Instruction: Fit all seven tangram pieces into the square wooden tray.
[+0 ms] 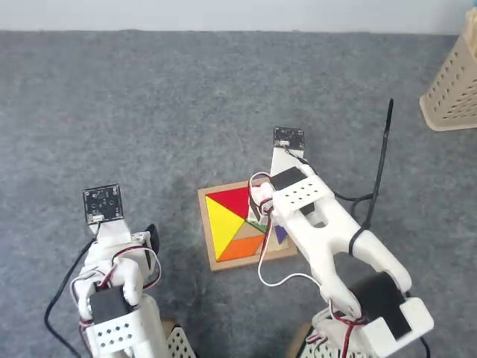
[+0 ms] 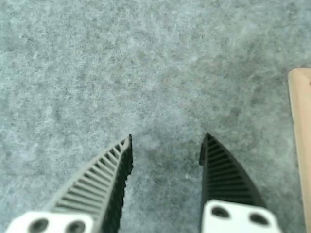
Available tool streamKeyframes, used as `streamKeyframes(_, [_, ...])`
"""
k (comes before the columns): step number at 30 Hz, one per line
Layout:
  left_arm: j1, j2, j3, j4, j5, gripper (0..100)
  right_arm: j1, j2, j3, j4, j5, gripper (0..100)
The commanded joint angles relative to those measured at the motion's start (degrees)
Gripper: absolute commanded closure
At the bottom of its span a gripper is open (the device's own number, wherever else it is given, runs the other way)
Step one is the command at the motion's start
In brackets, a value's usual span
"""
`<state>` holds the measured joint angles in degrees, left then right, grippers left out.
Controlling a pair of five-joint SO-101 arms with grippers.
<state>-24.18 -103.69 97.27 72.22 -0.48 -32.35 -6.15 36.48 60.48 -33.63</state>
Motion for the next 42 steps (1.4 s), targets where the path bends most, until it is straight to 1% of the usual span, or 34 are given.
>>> streamKeyframes(1, [0.2,-0.8,-0.7,0.3,-0.3,78,0.9,-1.3,-0.8,0.7,1.2,76.8])
streamKeyframes(6, [0.2,-0.8,-0.7,0.3,-0.3,78,0.8,-7.4,-0.4,1.1,6.6,98.0])
streamKeyframes(7, [0.2,-0.8,-0.7,0.3,-0.3,78,1.0,-9.1,0.4,1.2,7.7,99.8])
streamKeyframes(10, [0.2,-0.8,-0.7,0.3,-0.3,78,1.1,-14.2,3.9,0.6,9.7,95.7])
streamKeyframes(16, [0.2,-0.8,-0.7,0.3,-0.3,78,1.1,-21.0,7.6,0.4,9.8,96.1])
streamKeyframes(18, [0.2,-0.8,-0.7,0.3,-0.3,78,1.2,-21.7,7.8,-2.6,10.4,95.7])
streamKeyframes(19, [0.2,-0.8,-0.7,0.3,-0.3,78,1.2,-21.8,8.3,-5.1,12.2,95.7])
streamKeyframes(21, [0.2,-0.8,-0.7,0.3,-0.3,78,1.2,-21.8,10.6,-12.5,19.3,95.7])
streamKeyframes(26, [0.2,-0.8,-0.7,0.3,-0.3,78,2.9,-21.8,20.2,-34.7,44.4,96.1])
streamKeyframes(28, [0.2,-0.8,-0.7,0.3,-0.3,78,3.7,-21.7,22.9,-38.5,50.6,96.1])
streamKeyframes(29, [0.2,-0.8,-0.7,0.3,-0.3,78,4.1,-21.4,23.1,-38.8,51.2,96.1])
streamKeyframes(32, [0.2,-0.8,-0.7,0.3,-0.3,78,4.8,-19.5,22.1,-38.9,49.0,96.1])
streamKeyframes(37, [0.2,-0.8,-0.7,0.3,-0.3,78,5.3,-14.7,21.5,-38.9,49.1,96.1])
streamKeyframes(40, [0.2,-0.8,-0.7,0.3,-0.3,78,6.9,-13.4,21.5,-38.1,49.0,96.2])
streamKeyframes(42, [0.2,-0.8,-0.7,0.3,-0.3,78,8.7,-13.4,21.5,-37.6,49.0,99.1])
